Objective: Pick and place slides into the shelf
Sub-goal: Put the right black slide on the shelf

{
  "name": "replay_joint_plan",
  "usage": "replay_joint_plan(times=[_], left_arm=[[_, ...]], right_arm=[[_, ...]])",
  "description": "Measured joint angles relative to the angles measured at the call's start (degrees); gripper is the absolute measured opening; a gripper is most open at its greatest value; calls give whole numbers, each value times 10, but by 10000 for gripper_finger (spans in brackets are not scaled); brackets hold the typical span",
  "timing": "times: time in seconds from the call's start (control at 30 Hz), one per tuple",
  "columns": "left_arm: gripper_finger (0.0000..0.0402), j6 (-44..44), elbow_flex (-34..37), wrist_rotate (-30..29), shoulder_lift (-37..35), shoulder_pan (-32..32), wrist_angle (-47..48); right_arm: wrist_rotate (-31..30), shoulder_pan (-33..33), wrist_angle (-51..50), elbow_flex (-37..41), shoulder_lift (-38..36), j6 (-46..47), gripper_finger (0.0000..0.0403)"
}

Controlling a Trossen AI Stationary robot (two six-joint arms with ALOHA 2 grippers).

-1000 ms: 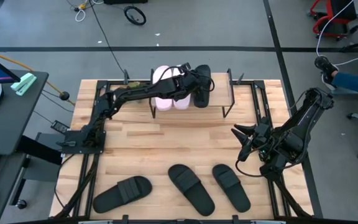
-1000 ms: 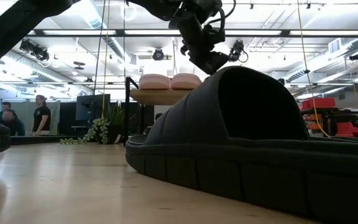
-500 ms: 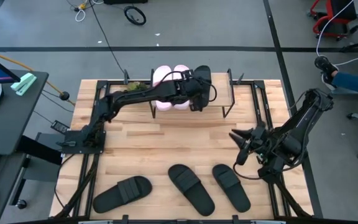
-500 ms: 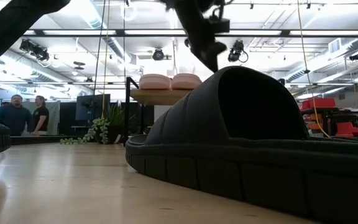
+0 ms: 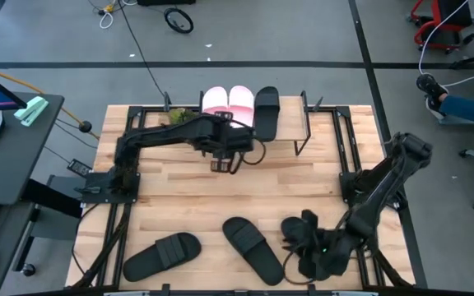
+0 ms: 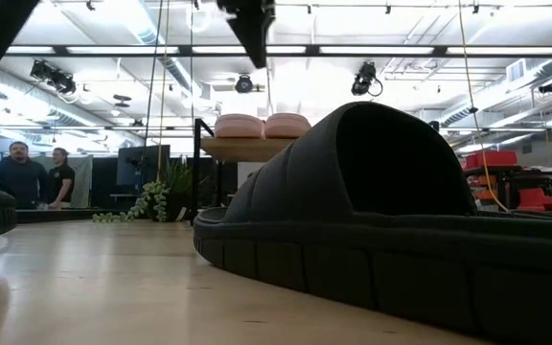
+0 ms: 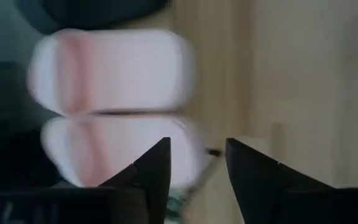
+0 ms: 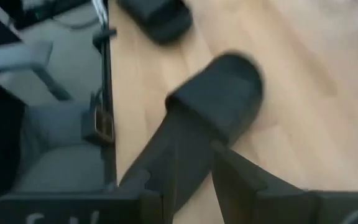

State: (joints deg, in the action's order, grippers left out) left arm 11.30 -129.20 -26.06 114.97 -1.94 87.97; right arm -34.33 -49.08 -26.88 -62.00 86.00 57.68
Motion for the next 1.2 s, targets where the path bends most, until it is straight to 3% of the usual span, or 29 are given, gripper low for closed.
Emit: replay_joint_plan(times=[0.2, 0.33, 0.47, 0.6, 0.73, 0.83, 0.97, 1.2], left_arm=[[137, -34, 21, 103, -46, -5, 2], [125, -34, 22, 111, -54, -5, 7], [118, -32, 26, 111, -53, -5, 3], [113, -8, 78, 117, -54, -5, -60], [113, 43, 160, 181, -56, -5, -155], [116, 94, 217, 232, -55, -5, -205], [118, 118, 267, 238, -55, -10, -268], [113, 125, 277, 263, -80, -37, -234]], right_arm=[[-11, 13, 1, 0, 69, 4, 101], [-11, 40, 1, 0, 81, -3, 101], [49, 62, 1, -14, 71, -20, 100], [61, 65, 8, -63, 56, -120, 96], [-4, 73, 6, -104, 53, -265, 95], [-47, 85, 10, -129, 49, -318, 96], [-24, 107, 4, -141, 42, -315, 96], [-1, 120, -60, -143, 36, -216, 96]])
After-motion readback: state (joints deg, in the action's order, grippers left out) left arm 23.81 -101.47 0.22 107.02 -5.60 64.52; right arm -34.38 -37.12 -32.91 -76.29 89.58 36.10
